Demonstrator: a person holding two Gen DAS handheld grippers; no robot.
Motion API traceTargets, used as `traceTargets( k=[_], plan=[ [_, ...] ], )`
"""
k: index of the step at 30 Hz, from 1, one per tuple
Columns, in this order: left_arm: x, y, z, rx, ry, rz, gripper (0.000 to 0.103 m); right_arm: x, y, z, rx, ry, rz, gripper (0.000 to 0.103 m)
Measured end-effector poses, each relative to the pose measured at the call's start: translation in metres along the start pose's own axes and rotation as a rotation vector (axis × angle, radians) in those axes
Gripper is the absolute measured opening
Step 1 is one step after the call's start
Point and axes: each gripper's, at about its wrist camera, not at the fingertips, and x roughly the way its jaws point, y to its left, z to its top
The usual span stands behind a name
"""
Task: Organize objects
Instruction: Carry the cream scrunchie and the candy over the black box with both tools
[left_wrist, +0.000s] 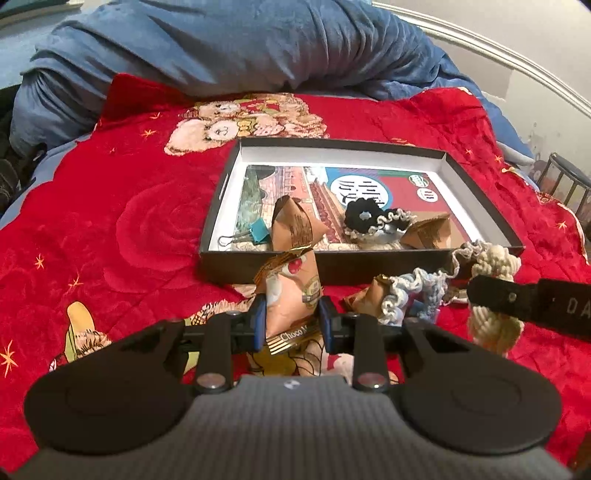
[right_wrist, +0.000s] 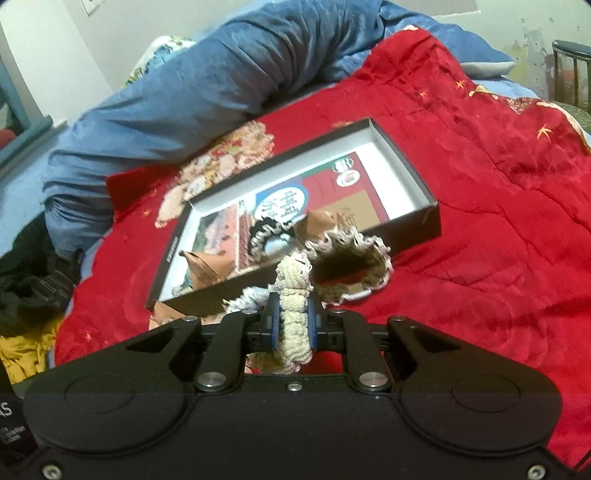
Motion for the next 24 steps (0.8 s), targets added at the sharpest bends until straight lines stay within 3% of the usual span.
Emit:
traceTargets(
  k=[24],
  plan=[
    [-0.033,0.011,0.015,-0.062,-0.129,-0.054,0.033,-0.012,0.021,0.015,-0.02,-0.127,0.233,0.015]
  ],
)
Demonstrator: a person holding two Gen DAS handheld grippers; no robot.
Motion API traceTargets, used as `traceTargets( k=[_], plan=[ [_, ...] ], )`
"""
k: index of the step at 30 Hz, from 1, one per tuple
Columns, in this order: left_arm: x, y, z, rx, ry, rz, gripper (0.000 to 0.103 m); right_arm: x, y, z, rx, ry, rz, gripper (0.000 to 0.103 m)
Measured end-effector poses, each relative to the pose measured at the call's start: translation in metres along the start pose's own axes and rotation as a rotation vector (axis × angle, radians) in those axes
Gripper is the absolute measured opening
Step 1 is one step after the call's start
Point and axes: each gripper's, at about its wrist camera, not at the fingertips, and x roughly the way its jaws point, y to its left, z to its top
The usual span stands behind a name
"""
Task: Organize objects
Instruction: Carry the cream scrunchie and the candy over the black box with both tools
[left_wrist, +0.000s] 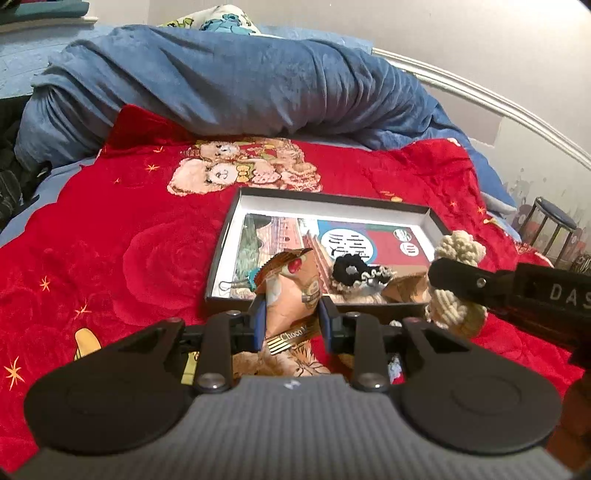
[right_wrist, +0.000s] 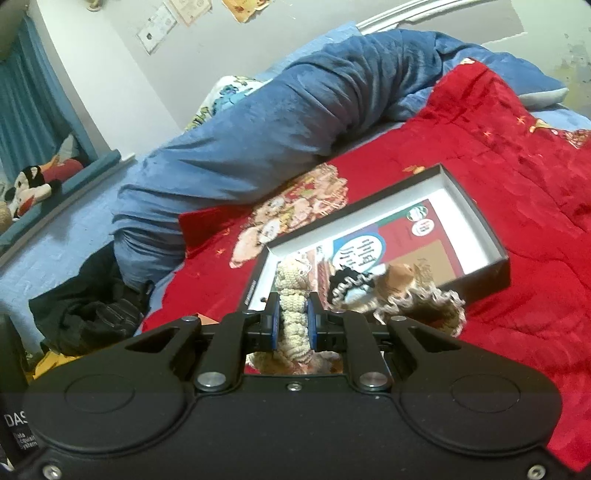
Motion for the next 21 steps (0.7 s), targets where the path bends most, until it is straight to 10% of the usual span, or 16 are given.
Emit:
traceTargets(
  k=[21],
  plan=[
    [-0.017,0.024,0.031,-0.064,-0.153,-0.066,0.033,0.013,-0.001,0.031,-0.025,-0.078,0.069,0.015]
  ],
)
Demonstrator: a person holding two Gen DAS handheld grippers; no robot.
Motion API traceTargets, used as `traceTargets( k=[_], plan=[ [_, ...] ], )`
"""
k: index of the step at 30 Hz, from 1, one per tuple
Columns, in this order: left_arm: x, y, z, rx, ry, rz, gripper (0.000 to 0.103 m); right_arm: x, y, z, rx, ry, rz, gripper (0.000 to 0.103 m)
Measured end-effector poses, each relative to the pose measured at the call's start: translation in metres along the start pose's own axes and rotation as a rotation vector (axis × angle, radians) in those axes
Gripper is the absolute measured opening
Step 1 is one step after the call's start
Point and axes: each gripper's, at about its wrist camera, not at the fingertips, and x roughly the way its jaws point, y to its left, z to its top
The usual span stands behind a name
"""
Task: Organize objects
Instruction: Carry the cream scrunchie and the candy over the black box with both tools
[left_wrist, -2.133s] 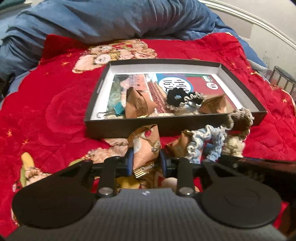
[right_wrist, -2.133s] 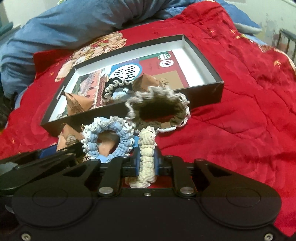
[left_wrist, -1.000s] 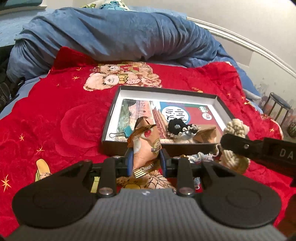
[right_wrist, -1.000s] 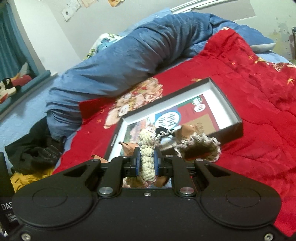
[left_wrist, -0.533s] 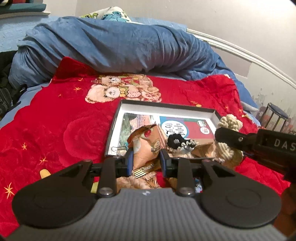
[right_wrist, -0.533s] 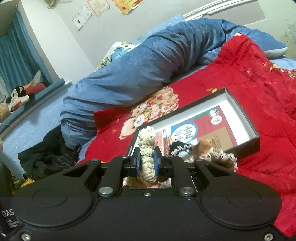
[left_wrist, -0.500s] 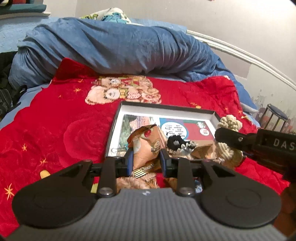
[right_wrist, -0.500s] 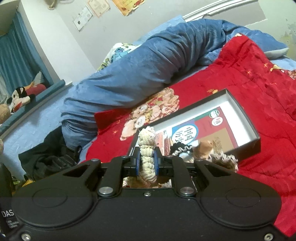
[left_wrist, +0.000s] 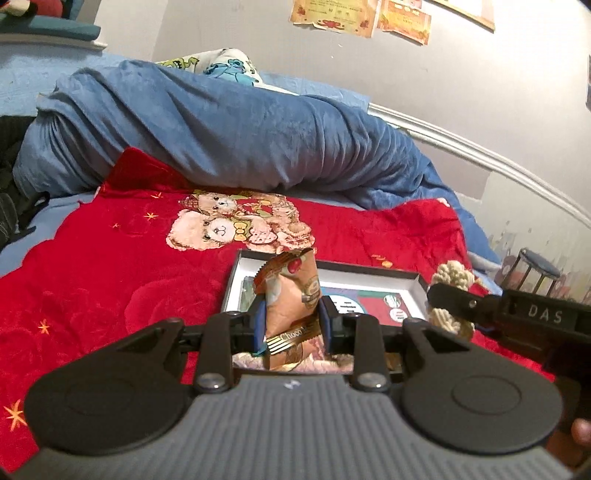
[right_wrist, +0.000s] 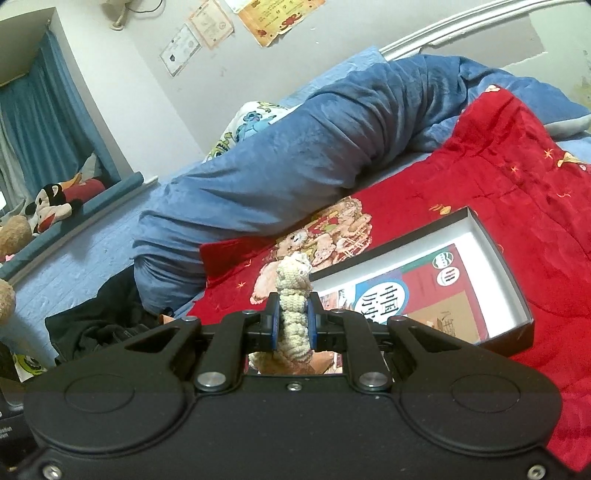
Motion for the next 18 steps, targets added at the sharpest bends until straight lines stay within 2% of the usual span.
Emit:
traceTargets(
  k=[10,18],
  plan=[
    [0.023,-0.003,0.013,0.039,-0.025,-0.013,0.033,0.014,-0.021,0.016,0.036,-0.018,0.002,0.015],
    [0.042,-0.006,0.044,0.01,-0.078,-0.015,0.033,0.051,-0.038,0.032,0.065,-0.019,-0.021,0.015]
  ],
)
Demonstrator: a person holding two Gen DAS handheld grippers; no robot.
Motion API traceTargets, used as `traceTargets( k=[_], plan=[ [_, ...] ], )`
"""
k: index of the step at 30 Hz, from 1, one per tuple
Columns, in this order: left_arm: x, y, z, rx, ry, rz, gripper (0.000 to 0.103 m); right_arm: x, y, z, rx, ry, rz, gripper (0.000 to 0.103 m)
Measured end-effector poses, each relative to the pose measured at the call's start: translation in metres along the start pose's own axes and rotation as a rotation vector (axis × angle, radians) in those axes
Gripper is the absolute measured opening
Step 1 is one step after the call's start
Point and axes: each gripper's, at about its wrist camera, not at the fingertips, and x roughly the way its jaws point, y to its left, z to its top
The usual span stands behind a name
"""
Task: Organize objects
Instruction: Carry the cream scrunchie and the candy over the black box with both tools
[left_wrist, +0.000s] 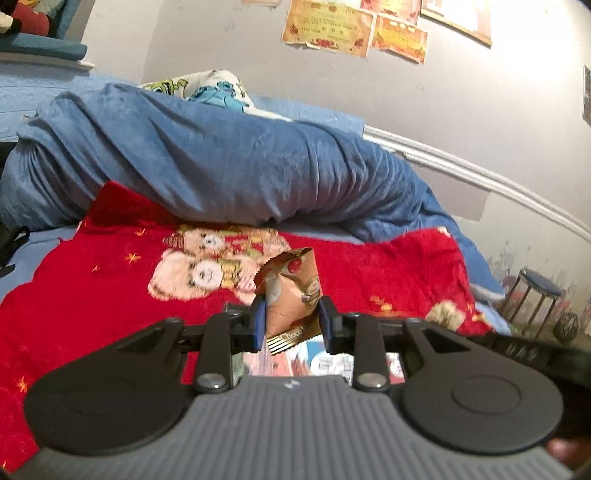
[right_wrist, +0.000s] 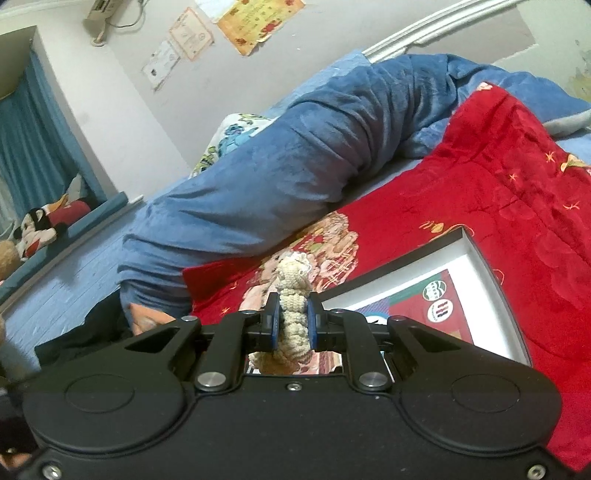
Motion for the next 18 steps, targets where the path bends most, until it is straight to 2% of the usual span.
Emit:
traceTargets(
  k=[5,9,11,14,18],
  plan=[
    [0.02,-0.002,0.009,-0.002,0.0,-0.016,0.033,0.031,-0.007,0.007,0.017,0.028,0.008,0.015],
    [0.039,-0.006,0.005,0.04,0.002,-0.003,0.033,0.057,-0.014,0.008,0.046,0.057,0.015,0.015],
    [0.045,-0.002,0.001,0.027,-0.02,0.0,0.033,0.071,-0.018,0.006,0.063,0.08,0.012,0.015],
    [0.059,0.01,-0.004,-0.017,0.016,-0.029,0.033,0.09,-0.024,0.003,0.08,0.102,0.006,0.015],
    [0.077,0.016,-0.017,0.003,0.064,-0.018,0.034,0.116,-0.027,0.004,0.082,0.109,-0.016,0.015]
  ],
)
